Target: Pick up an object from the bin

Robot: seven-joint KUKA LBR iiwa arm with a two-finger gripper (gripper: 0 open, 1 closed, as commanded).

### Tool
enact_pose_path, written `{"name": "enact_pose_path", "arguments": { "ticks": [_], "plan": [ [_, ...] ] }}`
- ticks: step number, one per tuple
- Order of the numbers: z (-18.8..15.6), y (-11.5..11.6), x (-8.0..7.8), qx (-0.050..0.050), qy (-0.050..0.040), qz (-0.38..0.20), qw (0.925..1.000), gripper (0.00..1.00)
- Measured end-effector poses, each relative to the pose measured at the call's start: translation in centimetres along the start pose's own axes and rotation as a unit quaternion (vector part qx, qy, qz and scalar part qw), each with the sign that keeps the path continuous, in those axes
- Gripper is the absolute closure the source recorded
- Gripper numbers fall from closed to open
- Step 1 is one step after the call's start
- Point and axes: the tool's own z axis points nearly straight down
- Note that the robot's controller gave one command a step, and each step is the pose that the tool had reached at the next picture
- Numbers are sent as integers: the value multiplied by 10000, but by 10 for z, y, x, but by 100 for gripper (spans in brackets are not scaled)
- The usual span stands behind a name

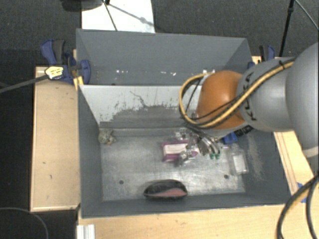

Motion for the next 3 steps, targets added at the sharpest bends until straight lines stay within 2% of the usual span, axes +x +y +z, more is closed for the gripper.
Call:
{"name": "enact_pose_path", "arguments": {
  "ticks": [1,2,3],
  "plan": [
    [-9,0,-1,0,-18,4,10000,100],
    [-49,0,-2,3,-25,7,10000,100],
    [-59,0,-3,4,-20,11,10000,100]
  ]
}}
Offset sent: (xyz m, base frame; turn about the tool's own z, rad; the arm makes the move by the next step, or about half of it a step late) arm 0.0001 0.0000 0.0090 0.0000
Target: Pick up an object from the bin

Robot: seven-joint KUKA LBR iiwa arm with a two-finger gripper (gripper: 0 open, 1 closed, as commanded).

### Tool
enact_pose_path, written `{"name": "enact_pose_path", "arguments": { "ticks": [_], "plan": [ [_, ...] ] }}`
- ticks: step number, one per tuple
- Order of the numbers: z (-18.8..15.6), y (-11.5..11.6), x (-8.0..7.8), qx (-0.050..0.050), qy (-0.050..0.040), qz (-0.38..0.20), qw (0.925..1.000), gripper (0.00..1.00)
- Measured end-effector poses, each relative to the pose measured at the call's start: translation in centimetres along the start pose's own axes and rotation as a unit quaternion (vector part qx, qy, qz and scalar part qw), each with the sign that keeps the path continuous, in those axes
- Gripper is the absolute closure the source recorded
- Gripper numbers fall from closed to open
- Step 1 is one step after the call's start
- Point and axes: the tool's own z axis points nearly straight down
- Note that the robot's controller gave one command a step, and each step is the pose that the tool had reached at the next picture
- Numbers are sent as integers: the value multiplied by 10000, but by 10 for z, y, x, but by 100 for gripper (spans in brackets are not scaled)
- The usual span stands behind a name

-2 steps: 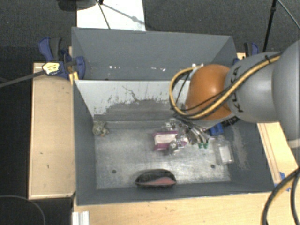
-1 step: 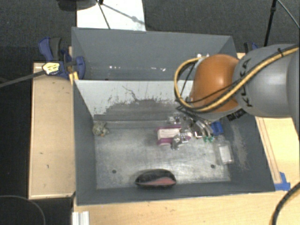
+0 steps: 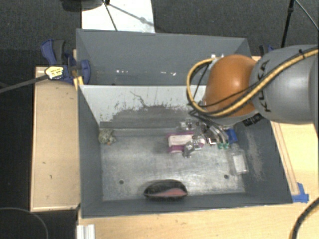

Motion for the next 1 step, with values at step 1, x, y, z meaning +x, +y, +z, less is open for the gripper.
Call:
{"name": "enact_pose_path", "arguments": {
  "ticks": [1],
  "plan": [
    [-67,0,-2,1,-13,9,10000,100]
  ]
}}
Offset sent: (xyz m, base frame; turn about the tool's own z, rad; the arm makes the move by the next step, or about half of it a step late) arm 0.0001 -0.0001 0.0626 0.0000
